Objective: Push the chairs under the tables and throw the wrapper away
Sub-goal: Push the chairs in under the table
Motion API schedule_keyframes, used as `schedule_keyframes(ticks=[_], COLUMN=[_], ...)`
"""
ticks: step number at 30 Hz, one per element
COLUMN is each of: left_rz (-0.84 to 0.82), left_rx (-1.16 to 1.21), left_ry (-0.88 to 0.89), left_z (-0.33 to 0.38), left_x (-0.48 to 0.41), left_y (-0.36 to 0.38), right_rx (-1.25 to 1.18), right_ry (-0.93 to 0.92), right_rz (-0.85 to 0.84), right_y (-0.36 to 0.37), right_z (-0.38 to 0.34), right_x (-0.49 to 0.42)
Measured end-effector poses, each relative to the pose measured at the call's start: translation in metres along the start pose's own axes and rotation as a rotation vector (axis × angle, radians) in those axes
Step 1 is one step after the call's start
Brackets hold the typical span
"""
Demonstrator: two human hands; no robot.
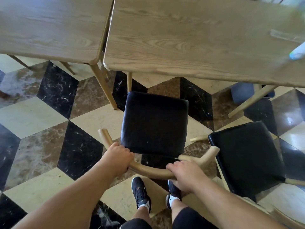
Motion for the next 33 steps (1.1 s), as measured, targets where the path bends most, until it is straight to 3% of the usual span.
schedule_keyframes(ticks=[16,33], left_rz=[-0.007,0.084], left_rx=[0.024,-0.018], left_ry=[0.045,-0.155], left_z=[0.033,-0.044], left_x=[-0.089,-0.184], left_y=[-0.047,-0.095], right_rx=[0.029,0.020], right_ry=[-0.012,-0.038], right_rz=[0.064,0.208], right_y=[-0.045,-0.104], right_z=[0.110,0.164], right_x=[-0.010,-0.109])
Point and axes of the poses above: each hand's wrist, its own x-axis away from the middle knuckle, its own y-axis out of the palm, z = x × y, the point moved 3 cm from there along -x, towards the middle knuckle, and after that the axes turned 13 degrees about z, right-handed, at the moved point
